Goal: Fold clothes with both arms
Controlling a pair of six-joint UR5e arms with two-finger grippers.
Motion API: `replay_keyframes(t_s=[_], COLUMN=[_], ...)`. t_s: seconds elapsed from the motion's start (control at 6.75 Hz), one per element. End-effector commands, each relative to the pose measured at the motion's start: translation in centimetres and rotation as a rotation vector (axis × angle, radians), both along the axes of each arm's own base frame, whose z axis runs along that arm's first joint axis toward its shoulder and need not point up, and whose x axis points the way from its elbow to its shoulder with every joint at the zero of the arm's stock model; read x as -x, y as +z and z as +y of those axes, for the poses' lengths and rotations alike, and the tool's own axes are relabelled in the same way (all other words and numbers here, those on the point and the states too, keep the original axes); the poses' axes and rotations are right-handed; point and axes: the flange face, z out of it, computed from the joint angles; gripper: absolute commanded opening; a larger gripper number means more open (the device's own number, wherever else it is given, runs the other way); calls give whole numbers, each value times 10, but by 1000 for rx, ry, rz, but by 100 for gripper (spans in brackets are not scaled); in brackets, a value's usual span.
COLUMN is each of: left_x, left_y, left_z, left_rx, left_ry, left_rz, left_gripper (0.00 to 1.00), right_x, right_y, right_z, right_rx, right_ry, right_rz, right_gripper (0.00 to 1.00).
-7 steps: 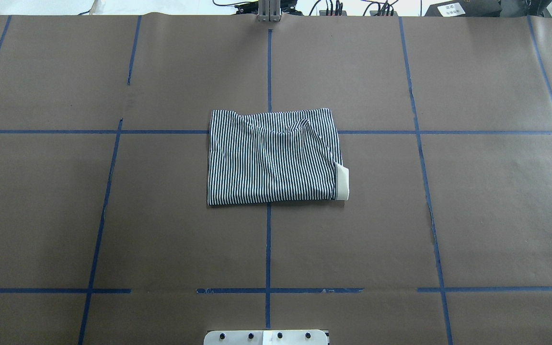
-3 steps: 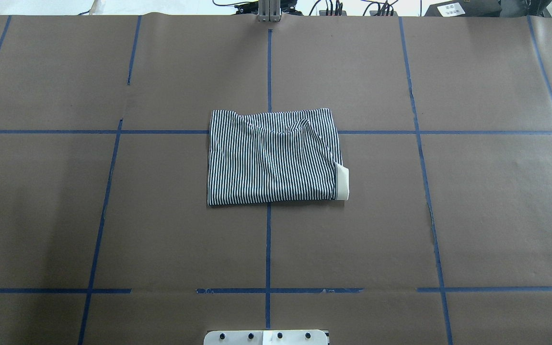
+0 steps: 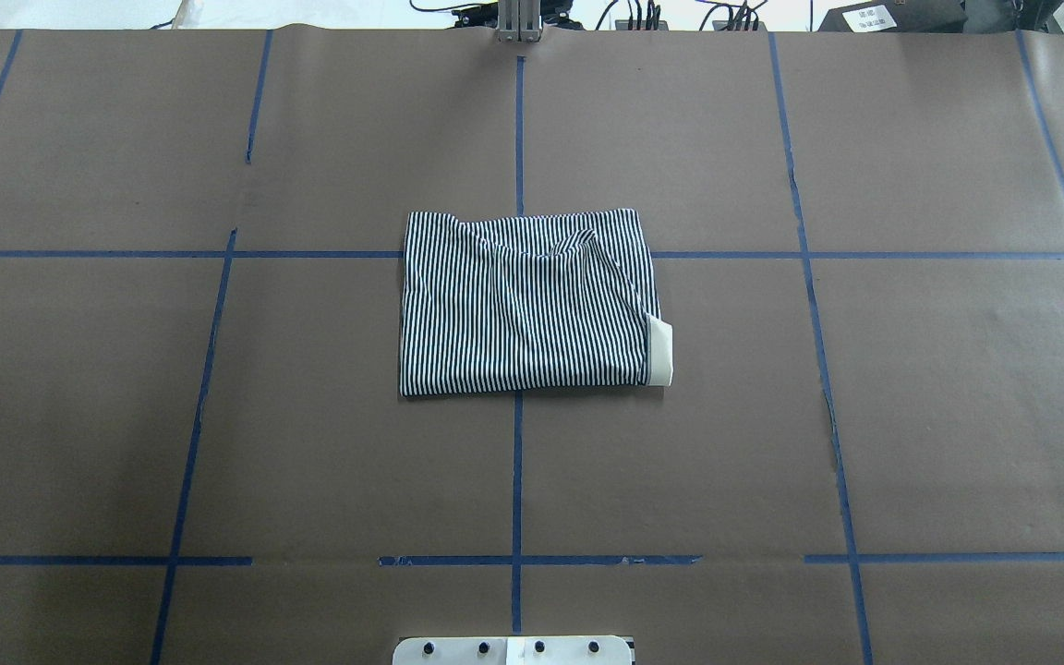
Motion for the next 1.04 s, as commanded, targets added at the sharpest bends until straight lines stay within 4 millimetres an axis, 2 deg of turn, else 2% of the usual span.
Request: replay_keyframes(t_s=[0.0, 0.15, 0.44, 0.59, 0.89], left_x=[0, 0, -1, -1, 0], left_y=[6, 19, 29, 30, 30], left_z=[11, 14, 15, 15, 16], left_rx=[65, 70, 88, 90, 91], left_ry=[50, 71, 73, 73, 72], left_rz=[-4, -10, -7, -6, 1], left_gripper=[100, 100, 100, 100, 100], right_x=[-12, -21, -21, -22, -21], right_y=[7, 7, 2, 8, 8], right_z=[8, 10, 9, 14, 13], right_rx=[16, 15, -27, -42, -44], right_ry=[28, 47, 51, 56, 54], right_rz=[-2, -4, -29, -28, -31], right_gripper=[100, 100, 100, 100, 100])
